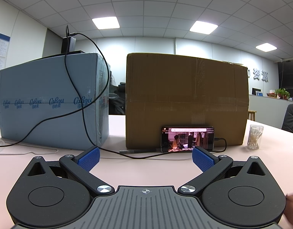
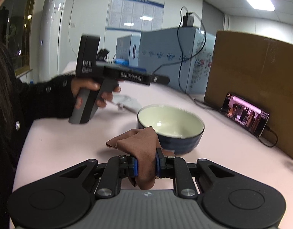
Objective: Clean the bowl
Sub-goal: 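Lift the brown cloth with the right gripper and carry it over the bowl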
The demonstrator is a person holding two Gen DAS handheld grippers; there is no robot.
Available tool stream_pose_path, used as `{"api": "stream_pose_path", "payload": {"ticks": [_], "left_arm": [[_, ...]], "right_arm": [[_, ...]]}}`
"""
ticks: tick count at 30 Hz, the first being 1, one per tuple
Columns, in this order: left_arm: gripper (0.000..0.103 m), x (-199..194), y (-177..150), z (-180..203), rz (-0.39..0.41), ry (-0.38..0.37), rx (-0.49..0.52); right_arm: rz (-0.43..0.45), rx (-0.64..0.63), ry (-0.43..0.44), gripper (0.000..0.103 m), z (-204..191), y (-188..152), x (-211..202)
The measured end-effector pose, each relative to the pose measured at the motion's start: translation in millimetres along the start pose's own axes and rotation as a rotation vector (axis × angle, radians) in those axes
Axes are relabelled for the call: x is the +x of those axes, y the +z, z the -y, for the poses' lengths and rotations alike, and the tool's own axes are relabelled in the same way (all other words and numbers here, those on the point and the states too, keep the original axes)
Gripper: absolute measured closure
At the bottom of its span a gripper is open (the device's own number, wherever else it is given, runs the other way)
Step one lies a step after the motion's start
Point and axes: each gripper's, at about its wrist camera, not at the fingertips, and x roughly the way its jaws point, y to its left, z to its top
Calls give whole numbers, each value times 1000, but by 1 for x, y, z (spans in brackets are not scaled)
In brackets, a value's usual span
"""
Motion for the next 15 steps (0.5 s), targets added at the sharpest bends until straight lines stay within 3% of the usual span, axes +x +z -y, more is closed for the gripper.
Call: {"api": "stream_pose_path", "payload": {"ticks": [9,15], "left_arm": [[0,0,0,0,-1,1,0],[0,-1,-1,1,-1,1,1]], "right_arm": [[131,66,-141,84,15,13,-8],[146,90,-131,83,21,27,5]]}}
